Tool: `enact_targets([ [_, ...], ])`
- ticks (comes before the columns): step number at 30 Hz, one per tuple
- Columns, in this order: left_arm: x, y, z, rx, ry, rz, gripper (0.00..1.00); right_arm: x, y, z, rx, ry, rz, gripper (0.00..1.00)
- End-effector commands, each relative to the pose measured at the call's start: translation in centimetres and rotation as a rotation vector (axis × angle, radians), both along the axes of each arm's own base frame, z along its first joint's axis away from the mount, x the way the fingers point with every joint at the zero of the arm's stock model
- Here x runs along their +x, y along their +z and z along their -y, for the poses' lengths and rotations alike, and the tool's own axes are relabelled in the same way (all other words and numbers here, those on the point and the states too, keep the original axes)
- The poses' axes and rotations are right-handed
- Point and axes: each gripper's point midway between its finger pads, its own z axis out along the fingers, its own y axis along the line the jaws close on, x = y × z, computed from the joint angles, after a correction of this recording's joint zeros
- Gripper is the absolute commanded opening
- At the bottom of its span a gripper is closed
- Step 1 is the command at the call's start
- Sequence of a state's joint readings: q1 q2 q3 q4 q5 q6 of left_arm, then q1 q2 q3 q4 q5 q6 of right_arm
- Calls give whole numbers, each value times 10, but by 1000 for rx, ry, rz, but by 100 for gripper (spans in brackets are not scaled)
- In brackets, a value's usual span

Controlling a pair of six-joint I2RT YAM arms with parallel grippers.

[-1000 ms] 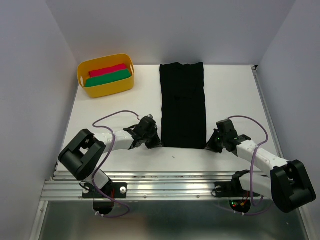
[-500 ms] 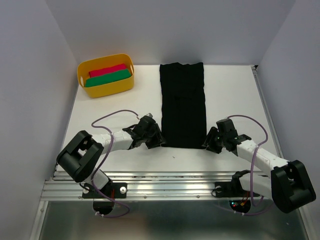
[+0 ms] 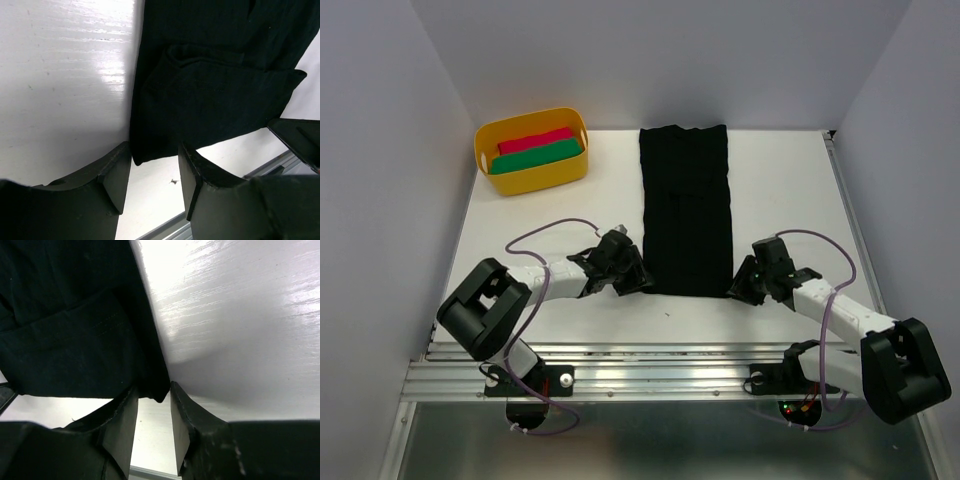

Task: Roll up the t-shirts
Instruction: Roll the T-shirt to the center of the board.

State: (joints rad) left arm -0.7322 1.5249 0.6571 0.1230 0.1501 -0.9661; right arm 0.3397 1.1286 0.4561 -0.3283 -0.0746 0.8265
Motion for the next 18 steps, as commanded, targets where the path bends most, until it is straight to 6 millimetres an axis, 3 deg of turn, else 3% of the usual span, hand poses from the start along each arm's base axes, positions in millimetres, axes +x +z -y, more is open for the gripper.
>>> enact_targets([
  [1,-10,-27,-16,108,-6,-49,50,16,12,1,-14,-5,49,36],
  [6,-9,-28,-16,111,-2,-49,32,17,15,-2,-6,6,55,20],
  [8,-9,-27,-16,109,1,-44,16,17,16,-3,1,10,54,14],
  [9,-8,-24,-15,105,4,-40,4,17,17,-4,9,9,59,10],
  [10,-8,-24,-16,110,6,-40,0,17,18,-4,10,9,62,8],
  [18,-1,-3,-16,116,22,-17,0,19,29,-2,7,1,82,3],
])
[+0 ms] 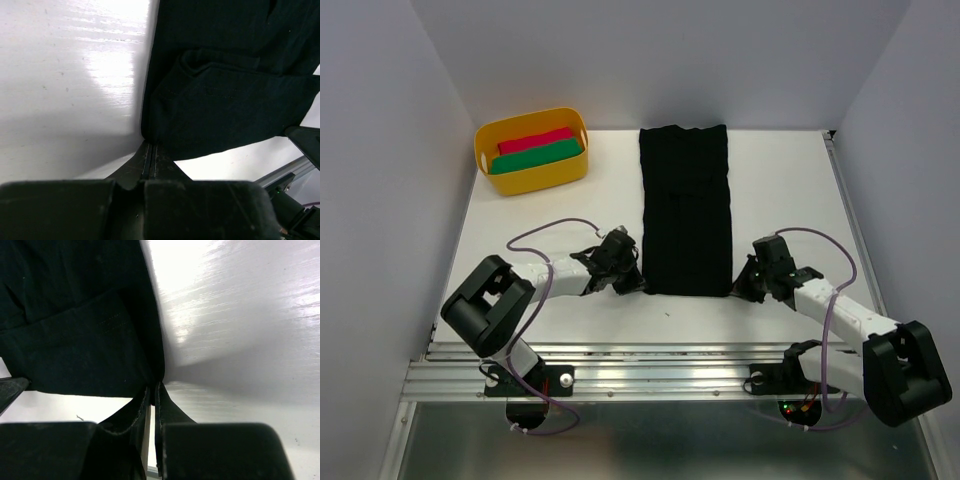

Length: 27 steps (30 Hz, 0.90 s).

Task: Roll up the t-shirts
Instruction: Roll the T-shirt to the center of the board.

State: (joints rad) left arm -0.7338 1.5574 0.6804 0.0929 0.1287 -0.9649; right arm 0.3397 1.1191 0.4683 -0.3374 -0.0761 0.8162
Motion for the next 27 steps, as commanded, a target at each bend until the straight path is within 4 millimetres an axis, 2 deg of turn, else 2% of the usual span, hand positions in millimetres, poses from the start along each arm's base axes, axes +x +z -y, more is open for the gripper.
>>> enact_targets([
  [1,0,11,-12,71,12,13,0,18,26,0,0,-13,72,2],
  [9,10,29,-6,70,8,33,0,25,34,4,-30,-25,81,2],
  [27,23,40,-4,60,5,24,0,27,34,3,-41,-20,63,1],
])
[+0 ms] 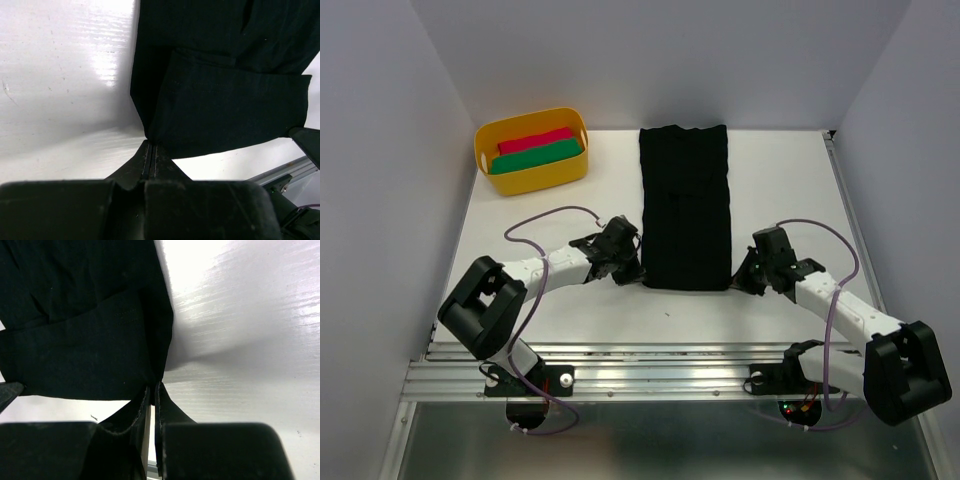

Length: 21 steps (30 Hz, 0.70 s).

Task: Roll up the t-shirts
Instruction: Roll the T-shirt to the center of the board.

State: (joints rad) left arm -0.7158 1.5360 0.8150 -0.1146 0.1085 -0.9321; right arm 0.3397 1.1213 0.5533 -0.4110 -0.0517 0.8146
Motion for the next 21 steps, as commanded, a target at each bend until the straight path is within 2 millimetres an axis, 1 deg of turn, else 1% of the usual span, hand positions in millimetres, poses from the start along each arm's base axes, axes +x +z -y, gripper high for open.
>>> enact_targets([
  [1,12,15,1,3,-1,36,0,15,14,3,-25,-8,46,1],
  [4,12,14,1,1,-2,31,0,13,12,3,-27,-9,38,1],
  [9,12,13,1,-2,-7,27,0,15,15,3,-27,-10,46,1],
  [11,11,12,1,-1,-8,24,0,13,12,4,-34,-7,34,1],
  [18,3,-2,-2,5,-12,-8,0,-2,-4,8,-45,0,-14,1],
  [21,2,0,-2,0,-12,-7,0,-7,-6,6,-32,16,-28,1],
])
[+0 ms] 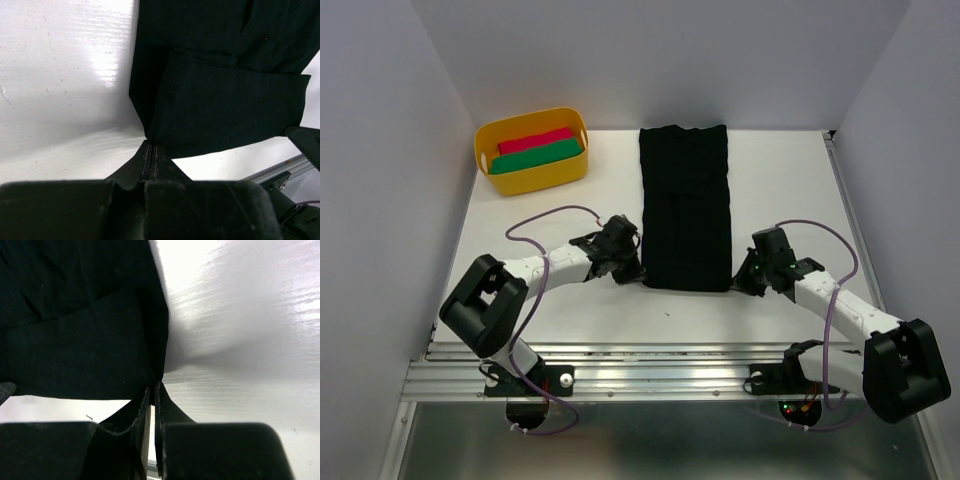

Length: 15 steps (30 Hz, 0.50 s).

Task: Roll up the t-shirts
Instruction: Roll the T-shirt to the center of the board.

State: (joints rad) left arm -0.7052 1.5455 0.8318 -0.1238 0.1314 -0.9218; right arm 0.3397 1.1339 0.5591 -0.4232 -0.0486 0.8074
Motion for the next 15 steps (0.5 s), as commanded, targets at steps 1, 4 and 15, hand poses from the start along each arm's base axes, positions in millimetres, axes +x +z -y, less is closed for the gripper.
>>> enact_targets([
  [1,1,-2,-3,9,-1,4,0,-6,-4,3,-16,19,-18,1],
  [4,2,0,-2,8,0,8,0,-8,-7,3,-20,24,-39,11],
  [15,1,-4,-2,11,-3,1,0,-11,-13,2,-9,15,-50,45],
])
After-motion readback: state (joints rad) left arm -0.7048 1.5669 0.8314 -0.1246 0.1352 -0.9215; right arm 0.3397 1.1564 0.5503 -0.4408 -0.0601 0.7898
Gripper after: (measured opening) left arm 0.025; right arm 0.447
